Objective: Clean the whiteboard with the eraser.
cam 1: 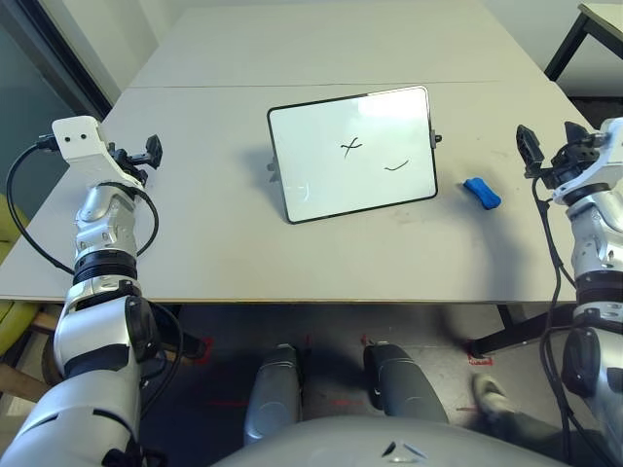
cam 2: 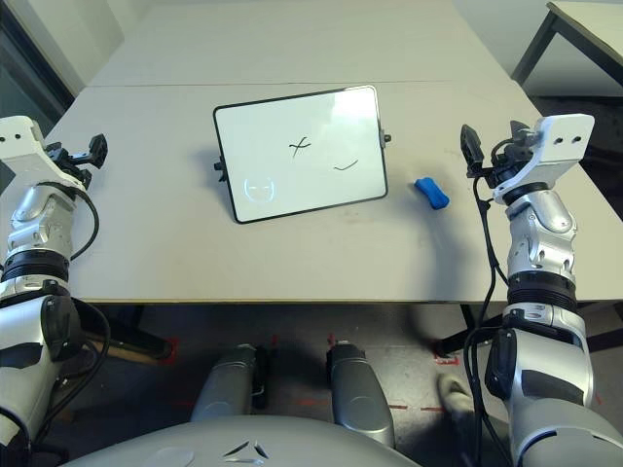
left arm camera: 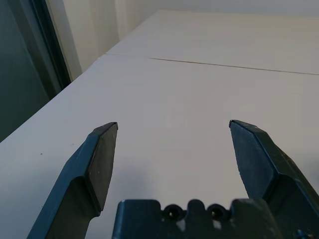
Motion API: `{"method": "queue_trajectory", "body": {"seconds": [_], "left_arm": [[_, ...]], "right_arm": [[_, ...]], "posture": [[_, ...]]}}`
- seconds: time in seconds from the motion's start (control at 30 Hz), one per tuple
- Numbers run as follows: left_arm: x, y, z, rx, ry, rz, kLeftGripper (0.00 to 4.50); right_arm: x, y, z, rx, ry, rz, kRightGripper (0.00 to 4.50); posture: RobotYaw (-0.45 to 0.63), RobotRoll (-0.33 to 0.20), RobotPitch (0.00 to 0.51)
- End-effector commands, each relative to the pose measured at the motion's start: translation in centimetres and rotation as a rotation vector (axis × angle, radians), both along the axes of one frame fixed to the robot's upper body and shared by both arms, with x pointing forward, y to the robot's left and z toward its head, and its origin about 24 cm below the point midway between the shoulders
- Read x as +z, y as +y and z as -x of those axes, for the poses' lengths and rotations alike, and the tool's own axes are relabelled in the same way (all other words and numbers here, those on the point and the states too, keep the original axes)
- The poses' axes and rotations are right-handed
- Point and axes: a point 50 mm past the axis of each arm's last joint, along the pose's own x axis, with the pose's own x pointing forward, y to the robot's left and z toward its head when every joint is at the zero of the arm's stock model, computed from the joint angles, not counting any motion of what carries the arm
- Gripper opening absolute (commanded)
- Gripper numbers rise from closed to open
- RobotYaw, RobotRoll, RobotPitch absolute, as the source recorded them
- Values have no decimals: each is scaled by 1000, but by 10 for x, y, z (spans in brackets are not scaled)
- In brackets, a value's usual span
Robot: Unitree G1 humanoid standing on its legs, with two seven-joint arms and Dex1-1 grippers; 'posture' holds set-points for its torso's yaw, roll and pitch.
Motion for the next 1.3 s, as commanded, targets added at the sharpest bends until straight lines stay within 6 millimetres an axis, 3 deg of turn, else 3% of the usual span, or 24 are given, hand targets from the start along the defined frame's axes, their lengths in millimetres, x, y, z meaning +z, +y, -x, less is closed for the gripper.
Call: {"method": "queue_trajectory", "body": {"seconds": [0.03, 0.27, 0.43, 0.77, 1.0, 1.3], "left_arm": [[3, 1, 0, -1, -12, 0, 4500], [6, -8, 1, -78, -31, -13, 4500], [15, -26, 10, -306, -74, -44, 4500], [38, -94, 61, -780, -195, -128, 4500], [26, -125, 89, -1046, -25, -137, 4500], [7, -143, 92, -1145, 224, -204, 4500]], "right_arm": [[0, -1, -1, -9, 0, -13, 4471], [2, 2, -7, -7, 13, -8, 4471], [5, 4, -7, -6, 22, 14, 4471], [17, 4, -10, -31, 58, -6, 4471], [30, 9, -12, -38, 146, 7, 4471], [39, 26, 0, 54, 543, 107, 4471]], "posture": [[-137, 0, 96], [-128, 0, 106], [-147, 0, 102], [-142, 0, 117], [-158, 0, 134], [-191, 0, 144]]}}
